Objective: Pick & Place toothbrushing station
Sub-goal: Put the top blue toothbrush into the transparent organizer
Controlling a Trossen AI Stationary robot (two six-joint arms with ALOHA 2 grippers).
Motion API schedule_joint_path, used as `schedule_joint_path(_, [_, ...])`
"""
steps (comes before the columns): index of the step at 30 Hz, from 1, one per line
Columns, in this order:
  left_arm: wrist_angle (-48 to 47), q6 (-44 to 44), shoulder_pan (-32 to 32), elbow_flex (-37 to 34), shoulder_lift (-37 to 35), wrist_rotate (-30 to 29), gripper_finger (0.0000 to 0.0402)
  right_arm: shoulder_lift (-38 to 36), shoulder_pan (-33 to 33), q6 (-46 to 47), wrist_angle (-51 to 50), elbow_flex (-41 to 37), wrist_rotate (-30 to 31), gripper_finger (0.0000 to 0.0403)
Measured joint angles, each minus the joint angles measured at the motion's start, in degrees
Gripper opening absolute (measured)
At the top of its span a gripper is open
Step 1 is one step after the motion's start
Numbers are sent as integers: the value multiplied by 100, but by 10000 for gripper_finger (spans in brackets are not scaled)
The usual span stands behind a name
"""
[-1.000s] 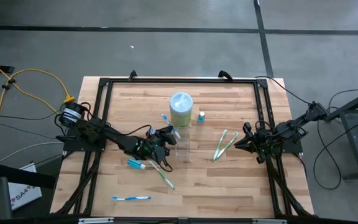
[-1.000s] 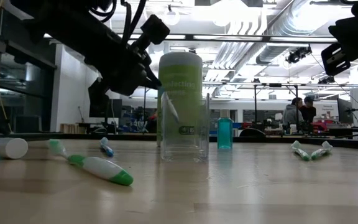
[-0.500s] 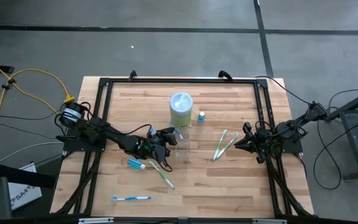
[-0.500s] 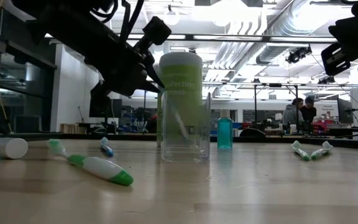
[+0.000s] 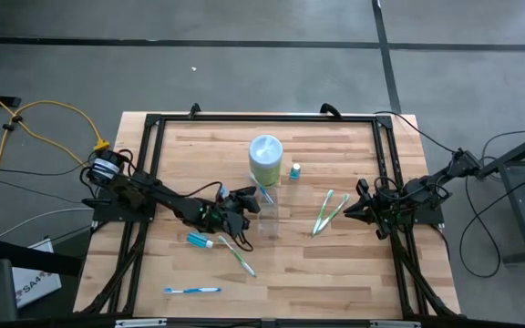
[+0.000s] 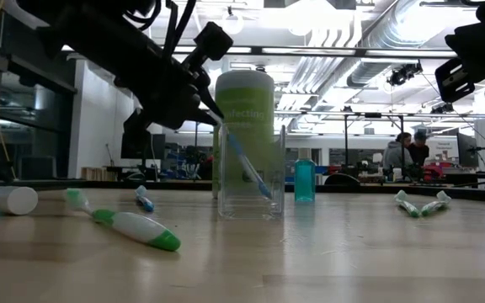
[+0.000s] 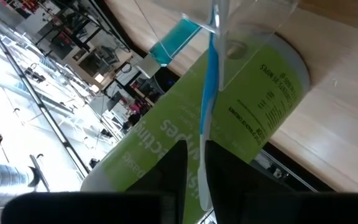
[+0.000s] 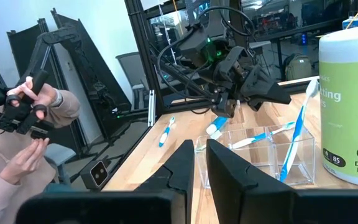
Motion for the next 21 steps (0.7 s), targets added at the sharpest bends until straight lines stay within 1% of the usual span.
schedule_joint_path(3, [84,-1,-108,20,-1,-140,51,2,0,2,-2,0,0,36])
schedule_joint_path(8, [130,-36,-358,81,-2,-674,51,1,1,0,-1,-1,0,36])
schedule_joint_path(11, [225,-372,-476,81,-26,-968,51,2,0,0,0,-1,0,36])
schedule_joint_path(14, [207,-1021,-557,81,-152,-1116,51,2,-1,0,0,0,-2,36])
schedule_joint_path(17, [-57,-1906,-587,81,-439,-1090,51,0,0,0,0,0,-1,36])
schedule_joint_path(19, [-598,-2608,-601,83,-705,-845,51,1,2,1,0,-2,-1,36])
schedule_joint_path(21, [-1365,-3513,-618,83,-992,-358,51,2,0,0,0,0,0,36])
